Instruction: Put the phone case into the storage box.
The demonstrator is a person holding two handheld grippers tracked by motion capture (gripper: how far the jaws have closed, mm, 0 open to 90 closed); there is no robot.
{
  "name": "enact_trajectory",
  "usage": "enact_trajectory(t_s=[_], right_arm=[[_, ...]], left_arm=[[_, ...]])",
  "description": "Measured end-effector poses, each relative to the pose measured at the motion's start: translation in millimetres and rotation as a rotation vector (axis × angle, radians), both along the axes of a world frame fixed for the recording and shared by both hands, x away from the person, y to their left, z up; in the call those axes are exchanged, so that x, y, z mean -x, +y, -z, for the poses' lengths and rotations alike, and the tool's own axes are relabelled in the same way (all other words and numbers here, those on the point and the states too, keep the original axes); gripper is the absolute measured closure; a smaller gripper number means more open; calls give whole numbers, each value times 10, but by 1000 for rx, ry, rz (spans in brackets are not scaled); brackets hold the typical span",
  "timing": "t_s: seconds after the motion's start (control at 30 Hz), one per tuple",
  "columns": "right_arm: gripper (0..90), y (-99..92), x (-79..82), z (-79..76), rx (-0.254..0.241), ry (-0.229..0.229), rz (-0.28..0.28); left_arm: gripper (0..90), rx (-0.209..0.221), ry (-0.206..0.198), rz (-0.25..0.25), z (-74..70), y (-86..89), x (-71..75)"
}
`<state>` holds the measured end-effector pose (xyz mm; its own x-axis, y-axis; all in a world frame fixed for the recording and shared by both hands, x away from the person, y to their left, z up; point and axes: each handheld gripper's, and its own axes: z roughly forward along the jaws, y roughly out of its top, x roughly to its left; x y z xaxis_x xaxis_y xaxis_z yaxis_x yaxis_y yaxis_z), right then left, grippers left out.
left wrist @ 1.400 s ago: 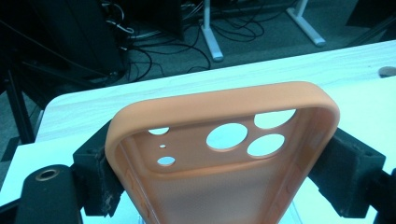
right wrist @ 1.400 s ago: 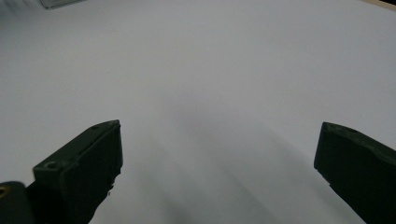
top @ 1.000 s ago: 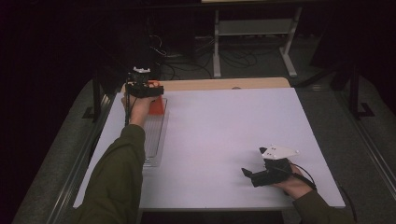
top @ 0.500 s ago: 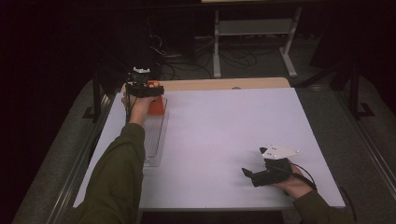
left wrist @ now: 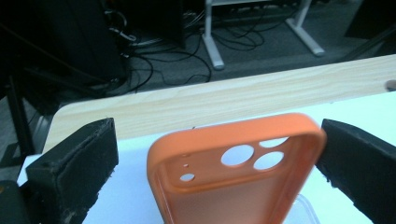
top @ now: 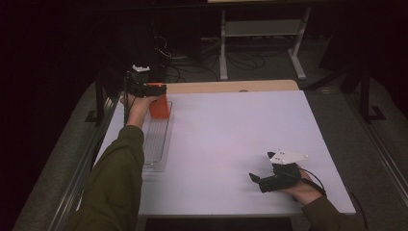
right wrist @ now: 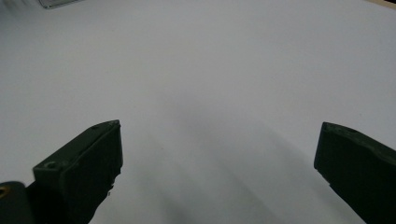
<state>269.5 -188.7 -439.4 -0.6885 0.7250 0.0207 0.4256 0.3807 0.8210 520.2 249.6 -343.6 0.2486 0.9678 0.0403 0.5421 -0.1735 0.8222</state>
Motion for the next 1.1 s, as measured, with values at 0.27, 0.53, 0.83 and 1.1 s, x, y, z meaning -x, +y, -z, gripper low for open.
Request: enact_trajectory(t_s=[0.27,0.53,0.83,1.1], right_arm=[[5,-3,4,-3,0,-3,3],[5,-6,7,1,3,-7,4],[5,-10,7,-6,5,-3,6],[5,-13,-11,-18,-1,-4,11]], left_arm=[[0,-2,-43,20,-164,11,31],[0,15,-61,101,-341,30,122],[0,60,-51,197,-439,94,250],[0,95,-56,313,-532,94,465]])
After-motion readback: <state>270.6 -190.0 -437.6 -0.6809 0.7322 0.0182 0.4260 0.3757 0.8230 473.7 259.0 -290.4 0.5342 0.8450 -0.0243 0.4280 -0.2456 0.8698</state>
